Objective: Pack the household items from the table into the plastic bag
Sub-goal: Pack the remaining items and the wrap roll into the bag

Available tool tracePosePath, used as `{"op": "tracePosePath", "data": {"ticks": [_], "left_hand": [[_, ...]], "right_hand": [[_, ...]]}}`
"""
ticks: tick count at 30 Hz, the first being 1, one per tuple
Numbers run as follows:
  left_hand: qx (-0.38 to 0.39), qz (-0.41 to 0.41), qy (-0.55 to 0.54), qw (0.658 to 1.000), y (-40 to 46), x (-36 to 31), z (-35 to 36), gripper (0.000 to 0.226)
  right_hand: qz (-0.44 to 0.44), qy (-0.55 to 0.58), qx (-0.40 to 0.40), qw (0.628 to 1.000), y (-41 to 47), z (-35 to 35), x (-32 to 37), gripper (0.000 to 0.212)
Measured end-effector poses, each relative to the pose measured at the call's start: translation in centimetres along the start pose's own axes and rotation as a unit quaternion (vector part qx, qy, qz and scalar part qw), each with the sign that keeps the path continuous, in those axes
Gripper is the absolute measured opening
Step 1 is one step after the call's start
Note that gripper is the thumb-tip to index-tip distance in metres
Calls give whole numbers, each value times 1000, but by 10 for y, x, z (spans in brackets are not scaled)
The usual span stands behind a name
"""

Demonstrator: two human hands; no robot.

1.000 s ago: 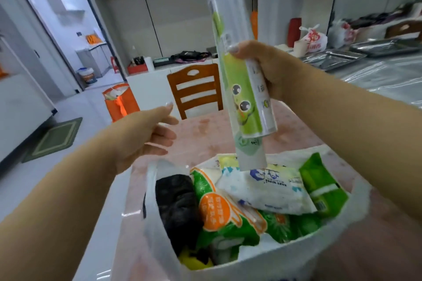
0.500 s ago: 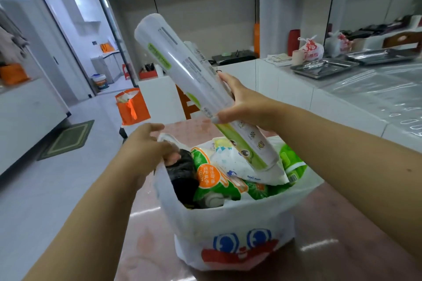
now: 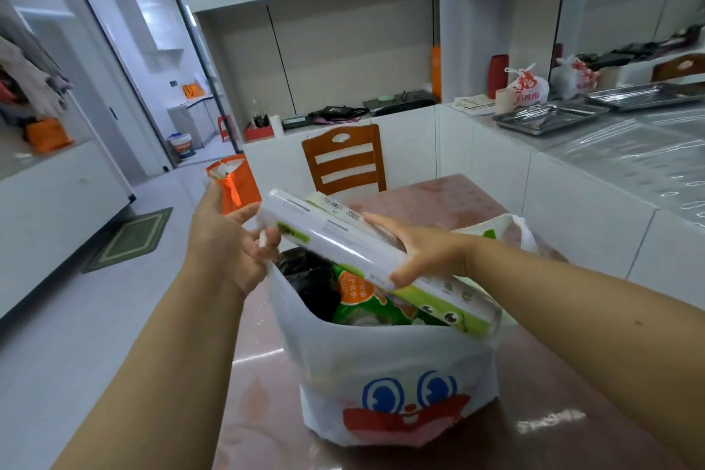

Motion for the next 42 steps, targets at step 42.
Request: {"op": "tracePosePath", "data": {"ticks": [42], "left_hand": [[88,76,861,496,-2,44,60,105]], "right_hand": [[60,-226,-149,961,-27,-19,-6,58]]}}
Point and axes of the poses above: each hand's wrist, its own y-axis towards the middle knuckle, its own z-axis out of the palm, x = y × z, the point moved 2 cm from there along y, towards the middle knuckle, and after that the axes turned 2 degrees about -y, right-handed, at the moved point
